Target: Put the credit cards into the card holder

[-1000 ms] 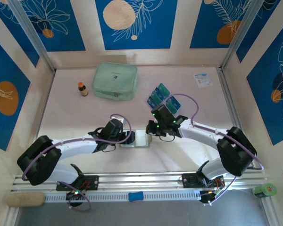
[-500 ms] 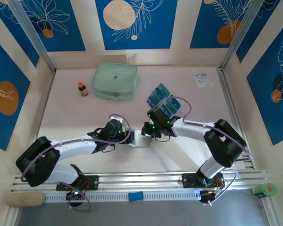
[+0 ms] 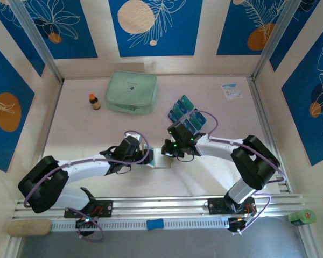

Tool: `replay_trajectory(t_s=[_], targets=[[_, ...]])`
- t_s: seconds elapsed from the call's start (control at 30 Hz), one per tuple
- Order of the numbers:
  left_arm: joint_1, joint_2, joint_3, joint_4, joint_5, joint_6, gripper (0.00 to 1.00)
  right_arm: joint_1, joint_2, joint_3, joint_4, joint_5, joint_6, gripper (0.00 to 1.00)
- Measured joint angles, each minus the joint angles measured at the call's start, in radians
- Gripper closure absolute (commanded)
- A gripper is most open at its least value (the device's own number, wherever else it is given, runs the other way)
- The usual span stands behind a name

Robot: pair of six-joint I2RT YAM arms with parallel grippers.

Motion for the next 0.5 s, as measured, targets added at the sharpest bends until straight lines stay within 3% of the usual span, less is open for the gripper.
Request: replay_trajectory(t_s=[0.5], targets=[[0.0, -0.101, 0.0, -0.093, -0.072, -0.006, 0.16, 0.026, 0.03, 0.013, 0.015, -0.031, -0.004, 1.0]])
